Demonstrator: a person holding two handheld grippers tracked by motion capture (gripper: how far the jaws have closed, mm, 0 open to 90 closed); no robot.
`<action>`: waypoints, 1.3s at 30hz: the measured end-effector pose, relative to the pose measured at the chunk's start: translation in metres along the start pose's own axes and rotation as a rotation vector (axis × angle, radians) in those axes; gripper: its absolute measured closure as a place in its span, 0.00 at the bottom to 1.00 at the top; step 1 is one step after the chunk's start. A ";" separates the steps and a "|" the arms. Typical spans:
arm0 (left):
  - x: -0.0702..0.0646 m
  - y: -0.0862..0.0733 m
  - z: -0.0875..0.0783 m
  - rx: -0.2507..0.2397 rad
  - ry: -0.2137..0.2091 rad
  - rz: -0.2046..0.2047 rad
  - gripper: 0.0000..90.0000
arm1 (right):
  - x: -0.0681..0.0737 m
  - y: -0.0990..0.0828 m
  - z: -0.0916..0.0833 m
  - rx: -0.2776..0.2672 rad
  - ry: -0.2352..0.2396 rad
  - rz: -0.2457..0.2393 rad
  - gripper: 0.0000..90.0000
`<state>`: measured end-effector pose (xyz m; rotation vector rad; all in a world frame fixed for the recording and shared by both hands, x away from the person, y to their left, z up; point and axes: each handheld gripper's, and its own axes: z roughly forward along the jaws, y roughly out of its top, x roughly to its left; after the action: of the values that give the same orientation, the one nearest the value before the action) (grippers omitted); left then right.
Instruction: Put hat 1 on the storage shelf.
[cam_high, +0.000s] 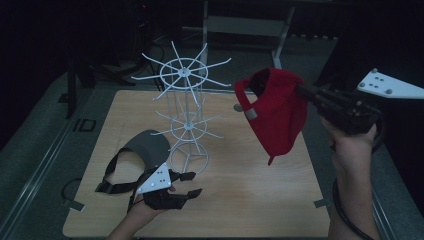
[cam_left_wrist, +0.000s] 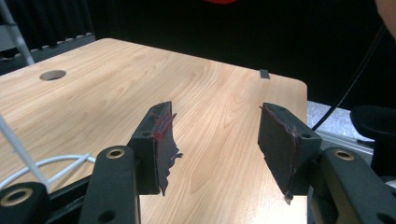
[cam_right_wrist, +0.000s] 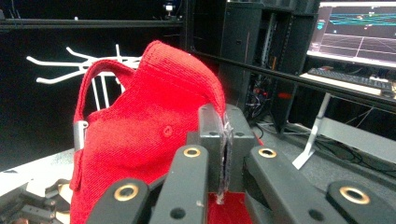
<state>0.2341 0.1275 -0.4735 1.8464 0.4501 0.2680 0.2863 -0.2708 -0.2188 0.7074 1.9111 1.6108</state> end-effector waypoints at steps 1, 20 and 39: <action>0.000 -0.001 0.000 0.001 0.002 -0.003 0.51 | 0.000 0.002 0.004 0.002 -0.004 -0.005 0.98; 0.003 -0.012 -0.001 0.013 0.021 -0.023 0.51 | 0.009 -0.023 0.046 0.088 0.050 -0.017 0.98; 0.003 -0.018 -0.003 0.016 0.031 -0.031 0.51 | 0.009 -0.060 0.055 0.130 0.123 0.027 0.95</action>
<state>0.2323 0.1365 -0.4900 1.8513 0.5034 0.2731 0.3144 -0.2348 -0.2863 0.7036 2.1187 1.5912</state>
